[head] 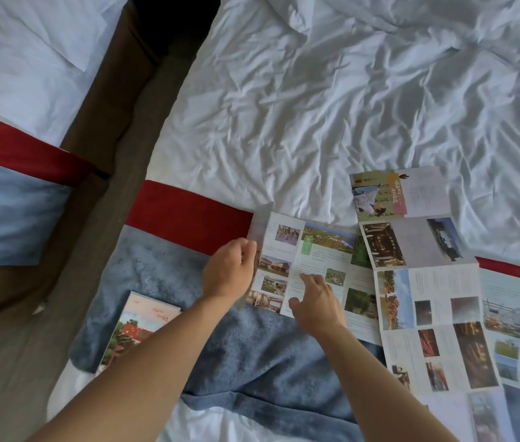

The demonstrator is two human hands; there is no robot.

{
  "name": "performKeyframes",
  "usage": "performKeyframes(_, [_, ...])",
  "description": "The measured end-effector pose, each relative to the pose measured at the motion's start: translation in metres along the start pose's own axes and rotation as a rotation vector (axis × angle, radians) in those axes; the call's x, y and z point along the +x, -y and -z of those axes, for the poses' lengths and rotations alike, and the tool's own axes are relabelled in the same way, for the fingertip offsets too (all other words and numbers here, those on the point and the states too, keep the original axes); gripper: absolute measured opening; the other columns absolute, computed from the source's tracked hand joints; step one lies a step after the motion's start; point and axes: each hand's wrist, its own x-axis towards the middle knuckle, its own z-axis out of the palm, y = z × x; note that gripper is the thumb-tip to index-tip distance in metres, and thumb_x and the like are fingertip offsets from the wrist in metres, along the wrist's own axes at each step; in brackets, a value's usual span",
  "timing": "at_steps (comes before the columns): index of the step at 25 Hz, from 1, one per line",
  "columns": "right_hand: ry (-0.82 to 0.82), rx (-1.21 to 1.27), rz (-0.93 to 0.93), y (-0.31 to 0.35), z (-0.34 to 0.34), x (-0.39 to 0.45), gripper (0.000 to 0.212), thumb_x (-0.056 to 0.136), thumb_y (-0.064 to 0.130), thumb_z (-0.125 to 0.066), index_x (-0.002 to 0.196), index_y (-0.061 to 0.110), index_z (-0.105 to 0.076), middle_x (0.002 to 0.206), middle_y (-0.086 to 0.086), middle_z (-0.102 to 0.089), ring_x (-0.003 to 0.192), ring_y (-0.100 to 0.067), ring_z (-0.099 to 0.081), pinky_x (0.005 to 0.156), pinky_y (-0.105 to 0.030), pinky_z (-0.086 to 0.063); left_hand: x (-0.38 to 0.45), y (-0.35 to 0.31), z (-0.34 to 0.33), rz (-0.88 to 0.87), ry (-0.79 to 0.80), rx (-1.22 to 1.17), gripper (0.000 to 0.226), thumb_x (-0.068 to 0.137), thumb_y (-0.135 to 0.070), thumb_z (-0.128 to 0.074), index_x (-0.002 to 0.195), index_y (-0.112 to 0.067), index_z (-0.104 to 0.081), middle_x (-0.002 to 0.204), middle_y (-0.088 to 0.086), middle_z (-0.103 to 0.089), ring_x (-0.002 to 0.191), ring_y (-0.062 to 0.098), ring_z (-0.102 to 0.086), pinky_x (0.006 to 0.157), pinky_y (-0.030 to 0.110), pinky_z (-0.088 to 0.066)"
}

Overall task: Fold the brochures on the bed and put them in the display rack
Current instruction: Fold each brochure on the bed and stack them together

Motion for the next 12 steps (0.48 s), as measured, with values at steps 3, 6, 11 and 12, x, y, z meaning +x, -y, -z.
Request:
performKeyframes(3, [-0.029, 0.03, -0.062, -0.021, 0.005, -0.002, 0.061, 0.092, 0.032, -0.057, 0.149, 0.022, -0.038, 0.152, -0.001, -0.04, 0.134, -0.024, -0.044, 0.1, -0.042, -0.048, -0.003, 0.007, -0.028, 0.111, 0.078, 0.01, 0.019, 0.098, -0.032, -0.054, 0.107, -0.022, -0.067, 0.108, -0.005, -0.066, 0.096, 0.015, -0.062, 0.072, 0.029, -0.05])
performKeyframes(6, [-0.089, 0.048, -0.13, -0.044, 0.007, -0.003, 0.061, 0.092, 0.034, -0.056, 0.149, 0.02, -0.038, 0.152, -0.002, -0.04, 0.133, -0.027, -0.042, 0.102, -0.045, -0.045, 0.001, 0.012, -0.047, 0.41, 0.173, -0.081, 0.042, 0.093, -0.03, -0.064, 0.132, -0.016, -0.055, 0.126, 0.001, -0.059, 0.109, 0.022, -0.06, 0.078, 0.029, -0.046])
performKeyframes(11, [-0.188, 0.098, -0.159, -0.05, 0.003, -0.006, 0.059, 0.095, 0.034, -0.055, 0.149, 0.02, -0.037, 0.15, -0.002, -0.045, 0.129, -0.026, -0.049, 0.094, -0.045, -0.051, 0.015, 0.018, -0.05, 0.556, 0.15, -0.184, 0.006, 0.09, -0.018, -0.055, 0.095, -0.014, -0.058, 0.093, -0.002, -0.061, 0.076, 0.019, -0.059, 0.059, 0.029, -0.043])
performKeyframes(12, [-0.2, 0.118, -0.163, -0.046, 0.004, -0.005, 0.057, 0.096, 0.035, -0.054, 0.149, 0.02, -0.037, 0.148, -0.003, -0.047, 0.127, -0.027, -0.052, 0.091, -0.044, -0.052, 0.016, 0.019, -0.049, 0.569, 0.142, -0.185, 0.01, 0.09, -0.016, -0.05, 0.08, -0.014, -0.052, 0.08, 0.0, -0.058, 0.065, 0.018, -0.053, 0.052, 0.029, -0.037])
